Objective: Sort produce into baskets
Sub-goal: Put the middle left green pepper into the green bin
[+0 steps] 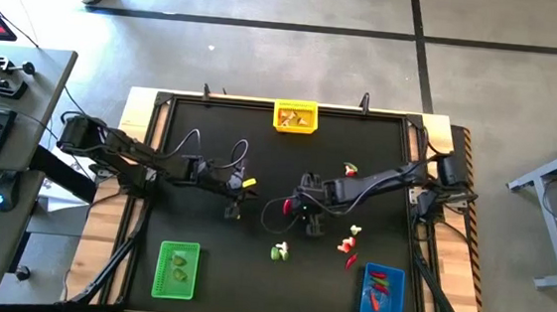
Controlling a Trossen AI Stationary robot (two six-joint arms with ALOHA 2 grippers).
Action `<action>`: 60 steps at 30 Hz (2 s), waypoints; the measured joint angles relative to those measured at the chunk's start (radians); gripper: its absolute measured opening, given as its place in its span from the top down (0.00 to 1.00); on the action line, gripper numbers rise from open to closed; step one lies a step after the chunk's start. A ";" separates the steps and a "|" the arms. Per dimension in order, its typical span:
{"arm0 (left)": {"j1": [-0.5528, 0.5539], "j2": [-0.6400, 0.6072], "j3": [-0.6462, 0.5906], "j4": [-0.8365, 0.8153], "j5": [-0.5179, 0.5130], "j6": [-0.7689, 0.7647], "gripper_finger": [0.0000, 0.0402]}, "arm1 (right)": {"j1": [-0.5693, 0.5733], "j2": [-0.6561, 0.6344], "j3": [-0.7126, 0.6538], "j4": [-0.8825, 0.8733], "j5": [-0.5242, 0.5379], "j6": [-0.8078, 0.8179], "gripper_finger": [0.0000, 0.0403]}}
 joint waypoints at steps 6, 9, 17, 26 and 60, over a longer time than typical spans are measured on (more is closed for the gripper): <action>-0.058 0.000 0.000 0.076 -0.001 0.032 0.97 | 0.016 -0.020 0.000 0.096 -0.003 0.062 0.98; -0.096 0.009 0.001 0.120 -0.008 0.064 0.92 | 0.026 -0.019 0.000 0.150 -0.003 0.057 0.99; -0.167 0.109 0.054 0.156 -0.132 0.136 0.77 | 0.043 -0.019 0.000 0.250 -0.003 0.028 0.99; -0.157 0.211 0.139 0.155 -0.186 0.166 0.73 | 0.046 -0.019 0.000 0.289 0.001 0.012 1.00; -0.147 0.157 0.157 0.014 -0.112 0.269 1.00 | 0.063 -0.019 -0.001 0.374 0.074 -0.015 0.74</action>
